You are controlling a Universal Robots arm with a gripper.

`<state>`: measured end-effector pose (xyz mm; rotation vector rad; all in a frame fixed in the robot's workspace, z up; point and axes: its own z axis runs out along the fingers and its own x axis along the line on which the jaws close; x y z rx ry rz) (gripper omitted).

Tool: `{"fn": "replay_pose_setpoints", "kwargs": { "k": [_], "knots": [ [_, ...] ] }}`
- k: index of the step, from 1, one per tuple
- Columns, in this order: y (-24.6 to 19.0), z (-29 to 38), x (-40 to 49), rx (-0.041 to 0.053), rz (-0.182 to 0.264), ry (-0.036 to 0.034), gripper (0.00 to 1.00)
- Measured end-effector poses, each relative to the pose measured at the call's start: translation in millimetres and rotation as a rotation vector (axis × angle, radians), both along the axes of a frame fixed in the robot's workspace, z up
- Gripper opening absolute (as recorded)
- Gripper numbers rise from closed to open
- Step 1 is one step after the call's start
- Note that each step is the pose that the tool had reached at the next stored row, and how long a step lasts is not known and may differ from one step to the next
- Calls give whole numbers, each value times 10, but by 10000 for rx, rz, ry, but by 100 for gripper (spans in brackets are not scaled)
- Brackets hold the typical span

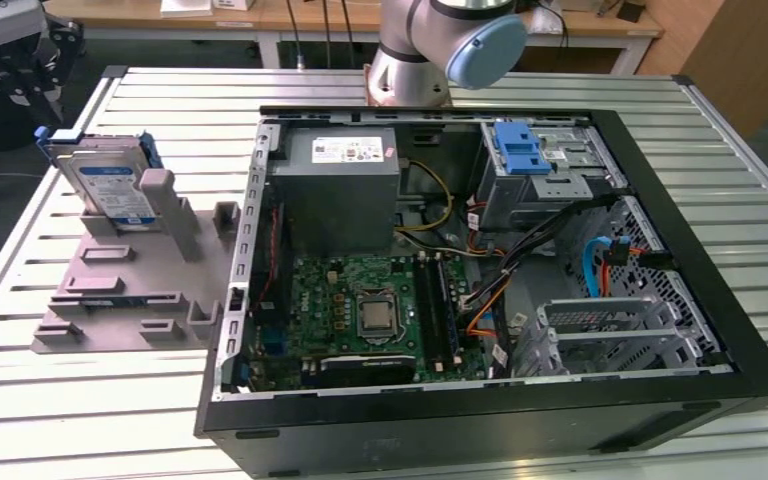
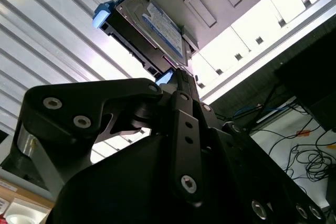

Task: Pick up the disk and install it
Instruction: 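Pick up the disk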

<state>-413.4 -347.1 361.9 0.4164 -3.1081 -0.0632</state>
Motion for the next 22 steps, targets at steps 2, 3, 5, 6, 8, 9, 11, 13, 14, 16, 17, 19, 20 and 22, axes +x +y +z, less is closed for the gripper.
{"fn": "replay_pose_setpoints", "kwargs": {
  "k": [2, 3, 5, 6, 8, 9, 11, 13, 14, 16, 17, 19, 20, 22],
  "knots": [
    [0, 0, 0, 0, 1, 0, 11],
    [0, 0, 0, 0, 7, 0, 11],
    [0, 0, 0, 0, 55, -2, 11],
    [0, -1, 0, 0, 104, -3, 11],
    [0, -1, 0, 0, 306, -6, 11],
    [0, -1, 0, 1, 454, -10, 11],
    [0, -2, 0, 0, 777, -22, 11],
    [0, -3, 0, 0, 1111, -32, 11],
    [0, -4, 0, 0, 1289, -37, 11],
    [0, -5, 0, 0, 1647, -43, 11],
    [0, -6, 0, 1, 1833, -45, 11],
    [0, -8, 0, 1, 2203, -46, 11],
    [0, -9, 0, 2, 2382, -45, 11],
    [0, -11, 0, 2, 2742, -45, 11]
  ]
}}
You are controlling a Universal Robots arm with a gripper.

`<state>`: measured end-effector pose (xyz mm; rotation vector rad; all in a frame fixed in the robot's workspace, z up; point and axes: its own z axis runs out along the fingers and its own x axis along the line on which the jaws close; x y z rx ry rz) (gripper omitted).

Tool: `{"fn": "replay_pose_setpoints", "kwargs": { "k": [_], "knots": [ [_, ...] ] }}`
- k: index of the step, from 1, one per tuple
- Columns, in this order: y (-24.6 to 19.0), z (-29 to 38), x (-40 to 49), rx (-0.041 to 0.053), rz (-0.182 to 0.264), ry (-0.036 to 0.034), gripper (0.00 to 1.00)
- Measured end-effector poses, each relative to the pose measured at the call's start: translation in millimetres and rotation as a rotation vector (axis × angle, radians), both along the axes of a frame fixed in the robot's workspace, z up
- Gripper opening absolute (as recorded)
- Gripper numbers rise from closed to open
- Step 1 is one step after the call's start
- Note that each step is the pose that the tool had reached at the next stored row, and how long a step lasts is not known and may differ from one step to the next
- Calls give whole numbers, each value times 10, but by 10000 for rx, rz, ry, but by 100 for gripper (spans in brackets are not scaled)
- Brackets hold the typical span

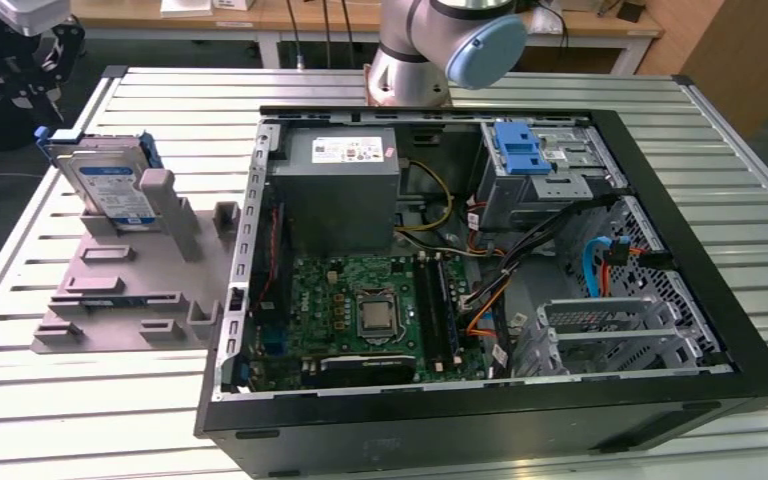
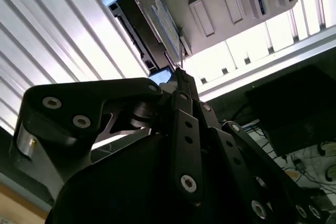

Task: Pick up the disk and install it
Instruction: 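Pick up the disk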

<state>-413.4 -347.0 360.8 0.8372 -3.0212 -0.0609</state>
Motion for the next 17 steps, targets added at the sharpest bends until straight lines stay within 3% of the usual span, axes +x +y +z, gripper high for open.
{"fn": "replay_pose_setpoints", "kwargs": {
  "k": [8, 17],
  "knots": [
    [0, -5, 0, 0, 1436, 1, 11],
    [0, -5, 1, -3, 2052, 0, 11]
  ]
}}
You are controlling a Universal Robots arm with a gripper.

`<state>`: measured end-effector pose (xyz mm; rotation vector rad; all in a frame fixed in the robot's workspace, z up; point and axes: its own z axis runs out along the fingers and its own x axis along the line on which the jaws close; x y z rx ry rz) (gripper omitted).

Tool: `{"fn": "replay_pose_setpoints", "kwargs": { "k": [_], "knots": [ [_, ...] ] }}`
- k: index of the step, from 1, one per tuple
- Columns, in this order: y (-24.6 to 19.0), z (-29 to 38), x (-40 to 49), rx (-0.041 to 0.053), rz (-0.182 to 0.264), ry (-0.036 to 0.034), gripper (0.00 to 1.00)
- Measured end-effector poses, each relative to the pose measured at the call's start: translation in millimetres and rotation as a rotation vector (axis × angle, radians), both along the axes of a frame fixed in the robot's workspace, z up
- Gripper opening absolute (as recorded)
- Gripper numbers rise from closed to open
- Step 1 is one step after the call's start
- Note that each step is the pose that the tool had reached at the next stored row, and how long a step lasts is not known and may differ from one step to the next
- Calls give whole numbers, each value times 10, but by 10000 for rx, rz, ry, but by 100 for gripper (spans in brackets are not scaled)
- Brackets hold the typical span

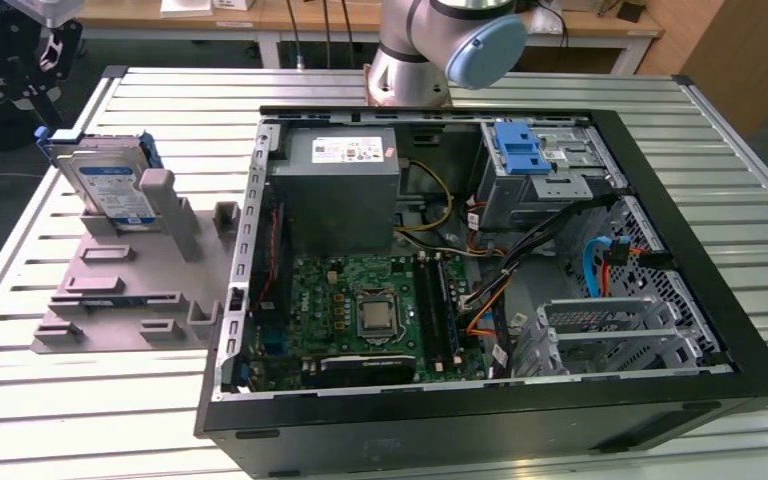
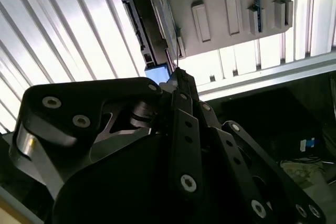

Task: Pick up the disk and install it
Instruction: 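Pick up the disk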

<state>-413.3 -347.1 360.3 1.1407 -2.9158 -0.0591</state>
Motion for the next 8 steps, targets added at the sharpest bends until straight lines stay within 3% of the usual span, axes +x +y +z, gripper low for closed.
{"fn": "replay_pose_setpoints", "kwargs": {
  "k": [8],
  "knots": [
    [0, -2, 0, 0, 1364, 0, 11]
  ]
}}
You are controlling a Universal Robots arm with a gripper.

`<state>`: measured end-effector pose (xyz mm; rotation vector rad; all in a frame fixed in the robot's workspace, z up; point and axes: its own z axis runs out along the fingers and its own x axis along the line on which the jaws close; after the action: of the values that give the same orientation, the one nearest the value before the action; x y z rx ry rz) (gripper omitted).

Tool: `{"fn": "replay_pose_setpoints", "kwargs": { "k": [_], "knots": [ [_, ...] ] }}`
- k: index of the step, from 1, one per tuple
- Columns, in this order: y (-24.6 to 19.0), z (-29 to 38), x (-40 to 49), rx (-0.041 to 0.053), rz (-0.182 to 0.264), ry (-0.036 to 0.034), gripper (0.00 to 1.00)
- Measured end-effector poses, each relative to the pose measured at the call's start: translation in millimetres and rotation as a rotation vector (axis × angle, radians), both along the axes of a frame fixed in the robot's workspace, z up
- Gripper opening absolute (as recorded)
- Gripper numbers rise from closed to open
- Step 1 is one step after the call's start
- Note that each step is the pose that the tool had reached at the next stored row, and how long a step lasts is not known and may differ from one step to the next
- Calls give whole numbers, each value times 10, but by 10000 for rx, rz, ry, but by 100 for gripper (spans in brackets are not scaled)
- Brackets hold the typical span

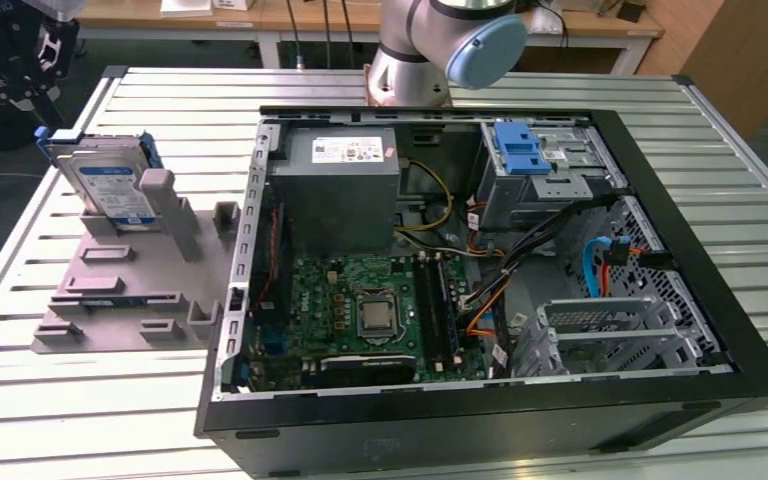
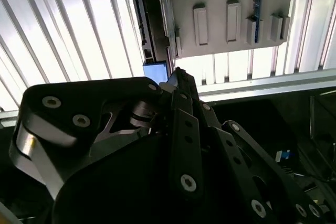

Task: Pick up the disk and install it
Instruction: 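Pick up the disk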

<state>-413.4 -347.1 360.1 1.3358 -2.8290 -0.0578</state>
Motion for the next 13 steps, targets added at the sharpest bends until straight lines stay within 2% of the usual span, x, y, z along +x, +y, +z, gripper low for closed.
{"fn": "replay_pose_setpoints", "kwargs": {
  "k": [13],
  "knots": [
    [0, -10, 0, -1, 2221, -18, 11]
  ]
}}
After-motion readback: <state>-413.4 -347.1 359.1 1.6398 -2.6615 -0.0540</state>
